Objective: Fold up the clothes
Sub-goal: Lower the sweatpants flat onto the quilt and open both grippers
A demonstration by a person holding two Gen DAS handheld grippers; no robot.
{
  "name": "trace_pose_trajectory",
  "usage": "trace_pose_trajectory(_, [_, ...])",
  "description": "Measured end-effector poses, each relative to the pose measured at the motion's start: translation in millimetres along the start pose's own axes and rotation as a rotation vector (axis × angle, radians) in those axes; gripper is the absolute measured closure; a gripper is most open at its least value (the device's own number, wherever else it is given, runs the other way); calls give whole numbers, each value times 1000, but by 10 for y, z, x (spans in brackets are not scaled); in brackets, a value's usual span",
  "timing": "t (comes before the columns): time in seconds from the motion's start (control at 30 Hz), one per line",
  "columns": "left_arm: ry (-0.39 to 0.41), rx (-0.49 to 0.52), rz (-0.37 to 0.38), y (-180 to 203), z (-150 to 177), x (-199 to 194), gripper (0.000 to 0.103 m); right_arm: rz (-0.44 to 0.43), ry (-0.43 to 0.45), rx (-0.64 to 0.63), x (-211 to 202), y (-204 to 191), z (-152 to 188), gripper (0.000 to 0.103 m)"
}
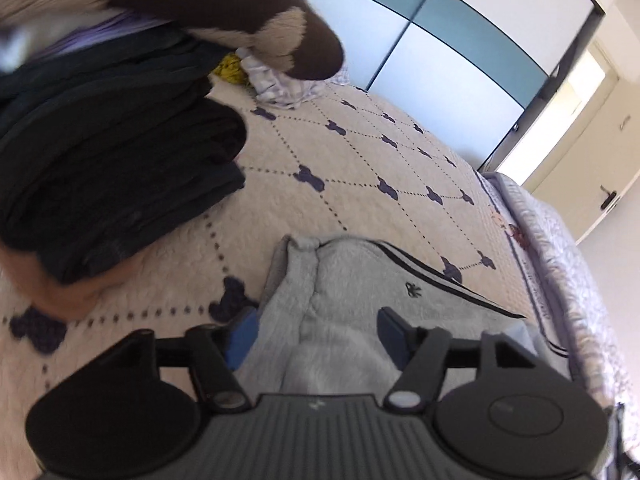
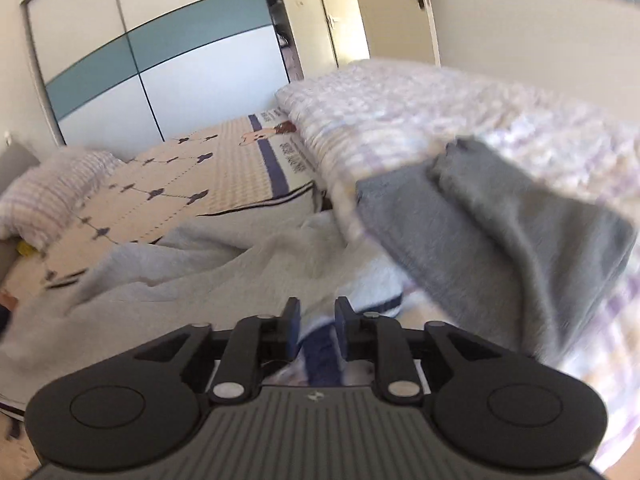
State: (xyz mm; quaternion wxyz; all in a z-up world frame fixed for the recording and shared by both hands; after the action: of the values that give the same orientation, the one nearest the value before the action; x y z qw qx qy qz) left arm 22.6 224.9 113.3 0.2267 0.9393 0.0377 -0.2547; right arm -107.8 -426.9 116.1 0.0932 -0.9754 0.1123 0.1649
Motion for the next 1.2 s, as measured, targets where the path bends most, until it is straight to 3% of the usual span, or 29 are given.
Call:
trace_pose_trajectory(0.03, [-2,28,5,66,-36,109,22,-12,29,-16,23,-8,-94,43])
trace_pose_trajectory(0.07, [-7,53,1,125,-75,258,19,-44,37,-16,108,-27,-183,40])
trace_pose_trajectory(0.2, [-46,115,-8,289,-206,855,19,-173,-17,-62,801,-249,-456,38])
trace_pose_trajectory(0.3, [-120,142,31,366,-235,1273,18,-222,-79,-106,1489,-452,-631,39])
trace_pose_trajectory(0.5, [-194,279,30,408,-144,1861,15,-191,-213,-237,2776,-805,-808,39])
trace_pose_trajectory(0.7, [-193,389,29,440,15,2090,13,-49,-441,-318,3723,-716,-251,41])
trace_pose_trajectory(0.73, [-183,398,22,443,23,2103,27,-53,-433,-328,3752,-727,-200,42])
trace_pose_trajectory(0.77, [-177,404,15,443,28,2116,50,-67,-405,-340,3744,-754,-181,50])
trace_pose_trajectory(0.8, [-172,409,12,446,33,2125,60,-77,-379,-352,3720,-790,-177,91])
trace_pose_trajectory(0.83, [-173,405,31,466,30,2109,78,-86,-354,-366,3688,-831,-179,103])
trace_pose_trajectory(0.87, [-173,402,51,487,28,2093,97,-95,-329,-379,3656,-873,-182,103])
trace_pose_trajectory(1.0, [-108,416,50,613,-53,1937,96,-99,-185,-452,3359,-1007,-358,103])
trace_pose_trajectory(1.2, [35,384,97,787,-442,1539,97,-56,110,-453,2670,-982,-1252,103])
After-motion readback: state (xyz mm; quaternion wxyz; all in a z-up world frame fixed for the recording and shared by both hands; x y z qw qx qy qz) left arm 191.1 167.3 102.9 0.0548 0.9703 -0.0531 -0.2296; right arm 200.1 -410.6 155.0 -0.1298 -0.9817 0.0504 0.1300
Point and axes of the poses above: each gripper's, at about its wrist camera, not at the fingertips, and x roughly the way its jaws point, y to its right, z to its underside, the point moved 3 cm from there along x, roughly the way its jaws point, and after that the axes turned 11 degrees about y, right-handed, at the moved point
